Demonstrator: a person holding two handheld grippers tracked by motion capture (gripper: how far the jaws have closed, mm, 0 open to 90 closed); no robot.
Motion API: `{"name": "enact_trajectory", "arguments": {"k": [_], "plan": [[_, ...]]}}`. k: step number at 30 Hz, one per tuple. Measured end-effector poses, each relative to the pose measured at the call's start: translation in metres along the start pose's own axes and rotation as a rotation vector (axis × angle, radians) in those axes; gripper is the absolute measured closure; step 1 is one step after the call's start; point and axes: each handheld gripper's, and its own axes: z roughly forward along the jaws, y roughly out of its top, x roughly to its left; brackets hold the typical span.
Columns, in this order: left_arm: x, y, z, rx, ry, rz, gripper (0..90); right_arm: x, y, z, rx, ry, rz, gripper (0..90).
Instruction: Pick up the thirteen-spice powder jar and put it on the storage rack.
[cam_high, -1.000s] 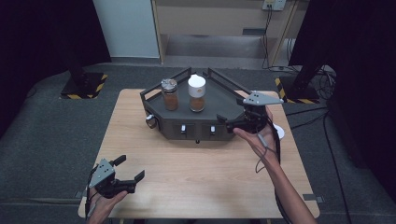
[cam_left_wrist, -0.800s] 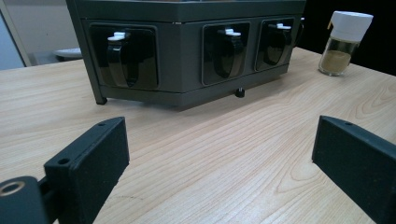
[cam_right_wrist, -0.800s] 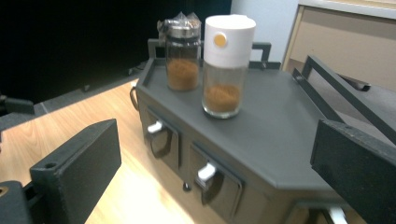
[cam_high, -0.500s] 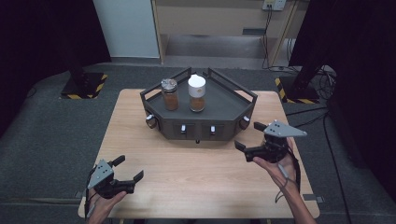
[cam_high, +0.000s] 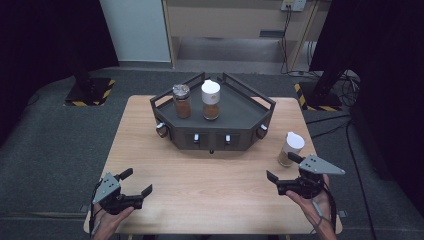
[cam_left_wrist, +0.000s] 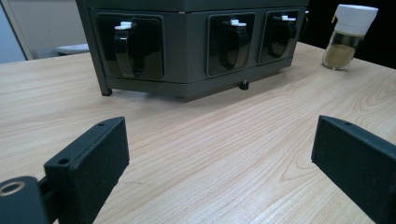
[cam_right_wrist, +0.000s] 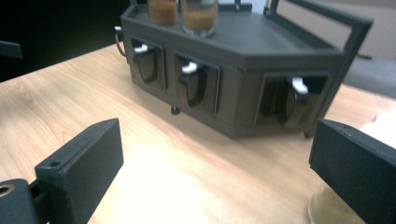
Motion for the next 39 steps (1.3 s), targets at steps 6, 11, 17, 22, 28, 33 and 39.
{"name": "enact_trajectory", "arguments": {"k": [6, 11, 17, 22, 28, 33, 39], "plan": [[-0.001, 0.000, 0.000, 0.007, -0.002, 0.009, 2.9, 0.002, -0.020, -0.006, 0.008, -0.017, 0.011, 2.8], [-0.001, -0.002, -0.001, 0.012, -0.002, 0.011, 3.0, 0.003, -0.033, -0.008, 0.007, -0.029, 0.034, 2.7], [0.000, -0.003, -0.001, 0.015, -0.011, 0.013, 3.1, 0.002, -0.046, -0.010, 0.002, -0.034, 0.045, 2.7], [0.000, -0.003, -0.001, 0.017, -0.016, 0.018, 3.1, 0.001, -0.053, -0.012, -0.004, -0.037, 0.054, 2.8], [0.003, -0.005, 0.000, 0.012, -0.029, 0.011, 3.2, -0.001, -0.063, -0.017, -0.020, -0.048, 0.061, 3.0], [0.003, -0.006, -0.001, 0.009, -0.031, 0.011, 3.1, -0.005, -0.066, -0.017, -0.025, -0.049, 0.069, 2.9], [0.003, -0.006, 0.000, 0.008, -0.035, 0.013, 3.2, -0.005, -0.066, -0.014, -0.013, -0.048, 0.057, 2.9]]}}
